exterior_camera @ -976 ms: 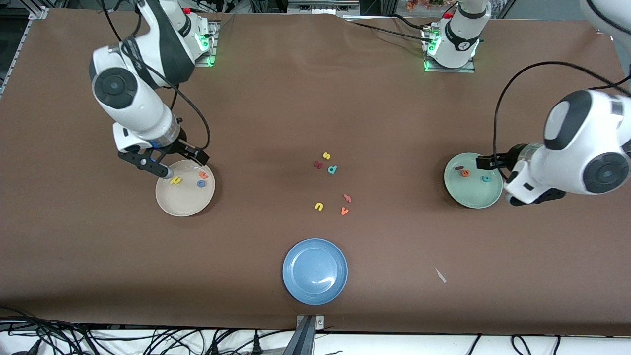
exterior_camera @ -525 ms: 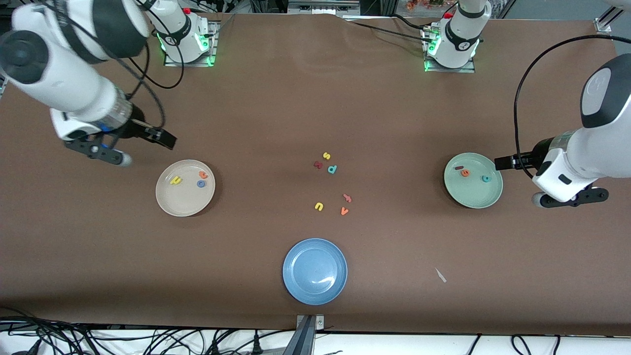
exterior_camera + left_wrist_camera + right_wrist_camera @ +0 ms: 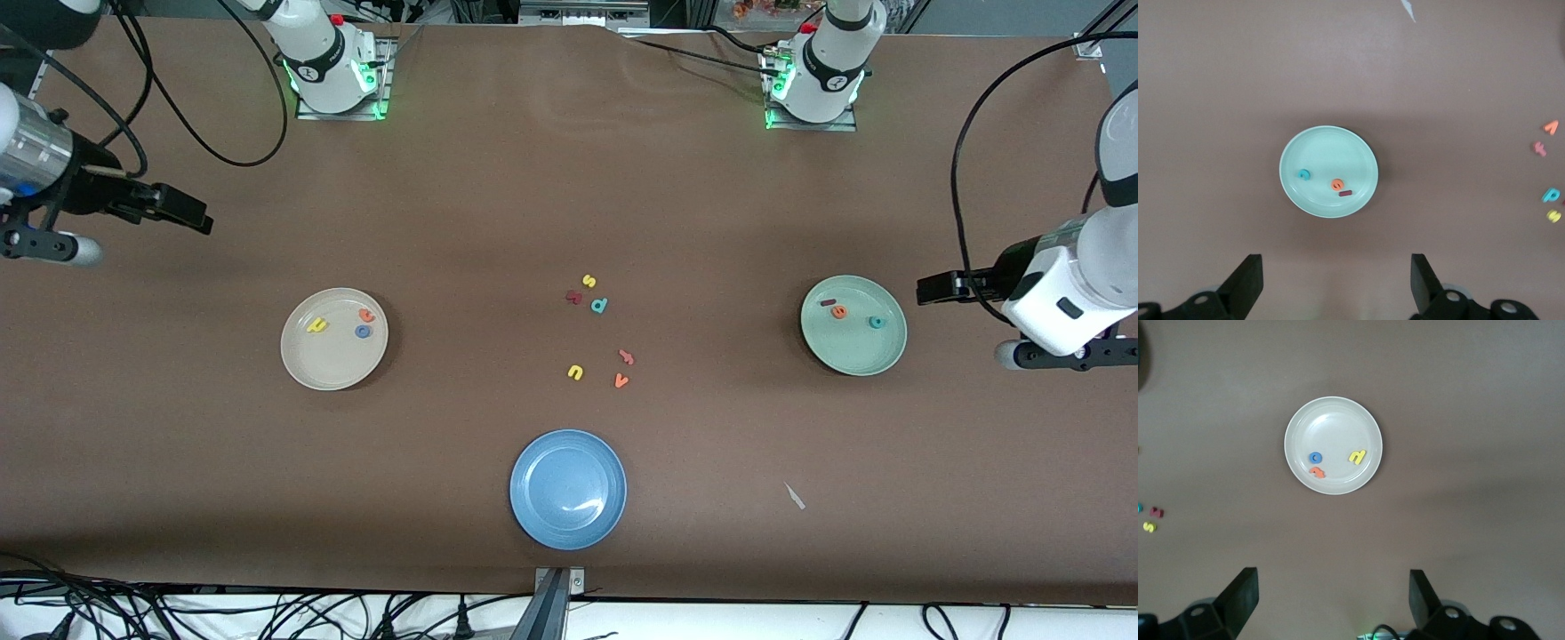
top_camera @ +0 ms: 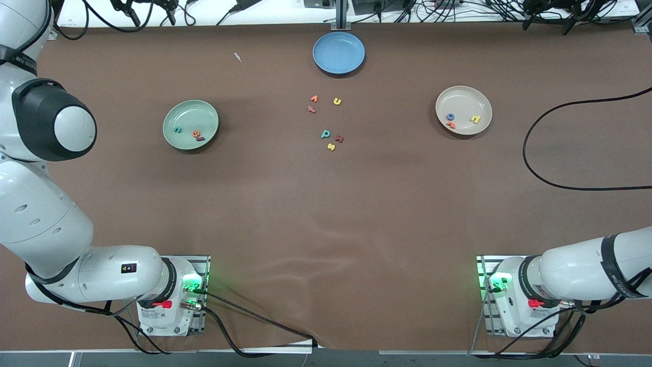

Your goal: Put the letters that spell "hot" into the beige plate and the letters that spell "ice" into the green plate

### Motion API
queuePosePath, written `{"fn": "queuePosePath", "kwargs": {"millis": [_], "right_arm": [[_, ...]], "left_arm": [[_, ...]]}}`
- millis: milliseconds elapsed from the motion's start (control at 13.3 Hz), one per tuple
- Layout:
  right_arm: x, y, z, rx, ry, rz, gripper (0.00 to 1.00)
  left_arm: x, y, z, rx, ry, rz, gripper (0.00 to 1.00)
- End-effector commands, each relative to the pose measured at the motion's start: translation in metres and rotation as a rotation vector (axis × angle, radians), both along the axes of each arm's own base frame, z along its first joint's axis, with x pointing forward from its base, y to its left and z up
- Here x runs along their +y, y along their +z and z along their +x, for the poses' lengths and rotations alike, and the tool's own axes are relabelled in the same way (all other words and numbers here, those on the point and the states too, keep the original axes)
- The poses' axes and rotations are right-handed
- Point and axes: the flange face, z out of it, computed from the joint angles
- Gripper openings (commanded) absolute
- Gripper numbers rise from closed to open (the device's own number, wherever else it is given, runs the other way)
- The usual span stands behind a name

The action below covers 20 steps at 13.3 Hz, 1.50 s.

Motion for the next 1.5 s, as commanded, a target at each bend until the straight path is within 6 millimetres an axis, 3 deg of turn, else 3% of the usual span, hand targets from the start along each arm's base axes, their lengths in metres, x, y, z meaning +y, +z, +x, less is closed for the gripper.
{"fn": "queuePosePath", "kwargs": {"millis": [0,300,450,1426], "right_arm": [[-0.002,0.013,-0.004,0.018,0.073,0.011,1.0],[0.002,0.012,-0.004,0.024,0.118,-0.024,1.0],[0.007,0.011,-0.004,0.027,0.124,-0.031,1.0],[0.01,0.005,-0.002,0.035,0.16,-0.02,1.0]], "left_arm": [[0.004,0.011,-0.005,-0.006,-0.088,-0.028,0.97],[0.031,0.014,-0.002,-0.043,-0.051,-0.077,0.96],[0.031,0.015,-0.002,-0.043,-0.051,-0.08,1.0],[0.035,0.01,-0.002,-0.034,-0.046,-0.064,0.97]]}}
